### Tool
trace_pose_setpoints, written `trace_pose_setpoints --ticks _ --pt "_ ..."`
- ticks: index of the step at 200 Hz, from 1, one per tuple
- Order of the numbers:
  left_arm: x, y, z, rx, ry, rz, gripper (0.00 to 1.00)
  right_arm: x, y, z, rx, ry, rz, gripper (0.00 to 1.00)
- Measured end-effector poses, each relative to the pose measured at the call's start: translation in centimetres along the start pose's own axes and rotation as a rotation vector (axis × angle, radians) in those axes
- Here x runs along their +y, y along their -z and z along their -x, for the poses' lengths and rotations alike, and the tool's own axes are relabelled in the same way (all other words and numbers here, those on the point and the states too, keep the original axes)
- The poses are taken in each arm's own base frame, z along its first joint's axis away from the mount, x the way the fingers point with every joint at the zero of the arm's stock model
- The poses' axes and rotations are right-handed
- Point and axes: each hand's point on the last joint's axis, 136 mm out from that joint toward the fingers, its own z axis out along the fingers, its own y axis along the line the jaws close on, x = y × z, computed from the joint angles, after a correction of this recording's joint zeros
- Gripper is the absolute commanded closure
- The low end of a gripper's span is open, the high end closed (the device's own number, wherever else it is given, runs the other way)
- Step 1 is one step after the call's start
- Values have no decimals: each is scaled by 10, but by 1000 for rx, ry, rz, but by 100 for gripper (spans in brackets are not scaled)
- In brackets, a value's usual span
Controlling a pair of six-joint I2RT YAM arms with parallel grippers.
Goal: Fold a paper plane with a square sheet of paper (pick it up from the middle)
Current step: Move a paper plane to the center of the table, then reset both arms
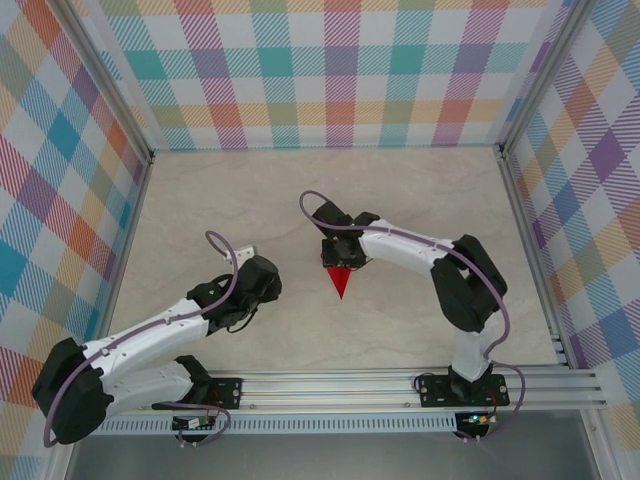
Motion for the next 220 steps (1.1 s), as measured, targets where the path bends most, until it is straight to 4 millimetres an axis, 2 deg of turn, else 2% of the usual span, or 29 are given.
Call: trace_pose_setpoints --ticks 14,51,70,87,104,113,157,181,191,206,220 --pt "2 3 3 -13 -3 4 44 -1 22 5 -46 -1 28 50" --pt "7 8 13 -49 2 10 40 -5 76 19 -170 1 91 50" --pt "9 8 14 -53 1 18 38 -12 91 19 -210 2 94 50" --pt "10 8 14 -52 -4 21 35 -19 100 18 -239 0 88 45" --pt "12 7 14 -54 -12 30 31 -33 108 12 -273 -8 67 43" --pt "14 7 14 -53 -23 38 27 -42 112 9 -294 -12 53 39" --pt "31 10 30 -112 -82 129 3 -100 153 12 -494 -59 -88 0" --pt "46 14 52 -174 -85 211 0 -148 174 20 -607 -114 -229 0" --pt "54 16 63 -201 -85 260 0 -177 178 21 -648 -154 -313 0" --pt "67 17 77 -234 -89 340 0 -211 175 18 -675 -174 -418 0" --pt "83 15 87 -250 -99 417 0 -240 163 10 -670 -166 -509 0"
